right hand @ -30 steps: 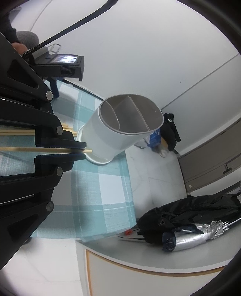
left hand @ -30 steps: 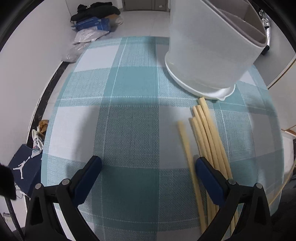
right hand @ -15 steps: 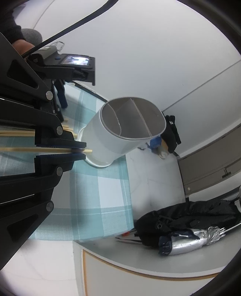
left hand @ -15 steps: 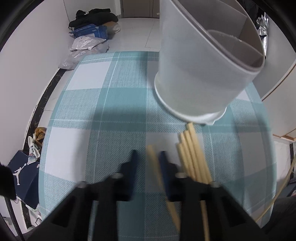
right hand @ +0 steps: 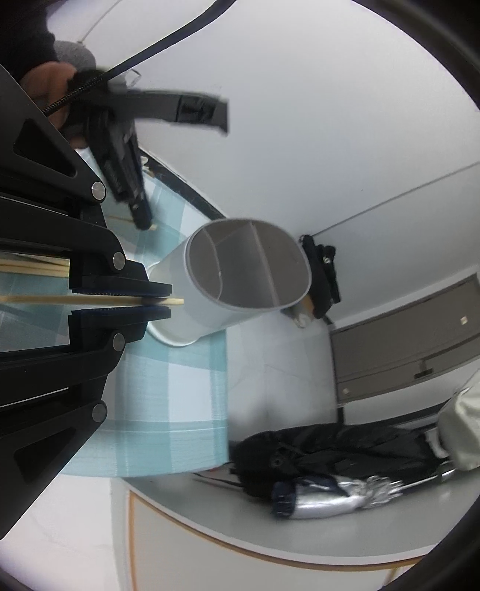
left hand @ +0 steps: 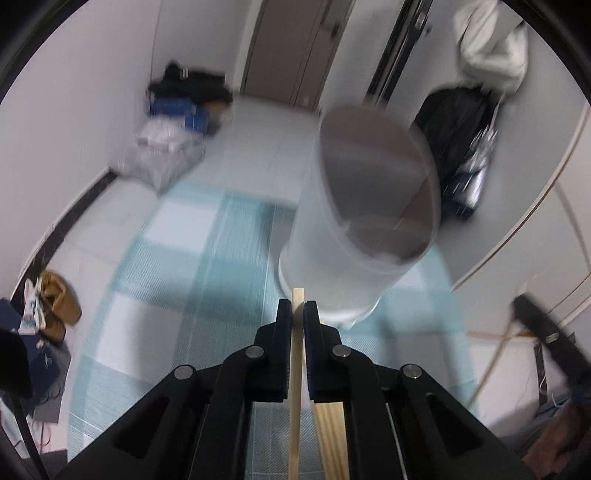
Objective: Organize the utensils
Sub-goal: 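Carry both chopsticks over the white holder and open both grippers to drop them in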
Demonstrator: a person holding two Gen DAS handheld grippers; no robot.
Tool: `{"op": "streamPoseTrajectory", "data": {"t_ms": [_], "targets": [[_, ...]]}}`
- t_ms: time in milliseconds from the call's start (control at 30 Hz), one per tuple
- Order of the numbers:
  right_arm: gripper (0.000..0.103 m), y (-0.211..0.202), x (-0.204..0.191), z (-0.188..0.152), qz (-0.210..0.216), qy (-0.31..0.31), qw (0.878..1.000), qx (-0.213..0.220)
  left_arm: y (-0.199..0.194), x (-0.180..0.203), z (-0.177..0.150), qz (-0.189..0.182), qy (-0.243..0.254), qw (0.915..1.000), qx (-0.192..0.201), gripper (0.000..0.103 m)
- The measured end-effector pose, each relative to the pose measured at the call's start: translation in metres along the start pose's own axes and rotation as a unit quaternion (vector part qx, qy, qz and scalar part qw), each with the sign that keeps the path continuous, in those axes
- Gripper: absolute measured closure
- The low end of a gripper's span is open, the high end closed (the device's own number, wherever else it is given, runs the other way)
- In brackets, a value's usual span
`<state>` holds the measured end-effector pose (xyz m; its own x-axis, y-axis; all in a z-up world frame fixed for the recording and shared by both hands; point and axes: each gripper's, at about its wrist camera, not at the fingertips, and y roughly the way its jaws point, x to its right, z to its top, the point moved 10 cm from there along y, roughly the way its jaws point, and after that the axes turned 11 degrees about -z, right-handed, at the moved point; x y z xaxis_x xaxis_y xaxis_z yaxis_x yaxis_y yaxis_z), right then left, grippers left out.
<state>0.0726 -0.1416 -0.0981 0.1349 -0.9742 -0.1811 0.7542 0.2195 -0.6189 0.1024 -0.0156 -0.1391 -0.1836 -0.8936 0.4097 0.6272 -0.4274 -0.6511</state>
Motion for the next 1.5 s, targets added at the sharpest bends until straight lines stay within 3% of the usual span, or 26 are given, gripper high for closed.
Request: {"op": "streamPoseTrajectory", "data": {"t_ms": [133, 233, 600, 867, 1100, 1233, 1500], "targets": [[0.099, -0.009, -0.006, 0.003, -0.004, -0.013, 1.000, 0.026, -0.033, 0.019, 0.019, -0.018, 0.024, 0.9977, 0.061, 0.100], [0.099, -0.013, -0.009, 0.006, -0.006, -0.016, 0.999, 0.039, -0.038, 0.028, 0.025, -0.027, 0.038, 0.9964, 0.071, 0.100], [0.099, -0.026, -0.021, 0.016, 0.000, -0.030, 0.997, 0.074, -0.056, 0.051, 0.031, -0.026, 0.082, 0.9944, 0.061, 0.100], [0.099, -0.038, -0.023, 0.038, 0.010, -0.021, 0.995, 0.096, -0.073, 0.074, 0.060, -0.051, 0.102, 0.9912, 0.067, 0.100], [0.099, -0.064, -0.029, 0.093, 0.021, -0.027, 0.991, 0.132, -0.088, 0.089, 0.112, -0.074, 0.104, 0.9876, 0.091, 0.100], [0.099, -0.075, -0.038, 0.142, 0.031, -0.046, 0.986, 0.156, -0.093, 0.094, 0.153, -0.084, 0.103, 0.9843, 0.116, 0.100], [0.099, -0.059, -0.052, 0.217, 0.043, -0.076, 0.979, 0.182, -0.088, 0.087, 0.211, -0.077, 0.122, 0.9738, 0.176, 0.100]]}}
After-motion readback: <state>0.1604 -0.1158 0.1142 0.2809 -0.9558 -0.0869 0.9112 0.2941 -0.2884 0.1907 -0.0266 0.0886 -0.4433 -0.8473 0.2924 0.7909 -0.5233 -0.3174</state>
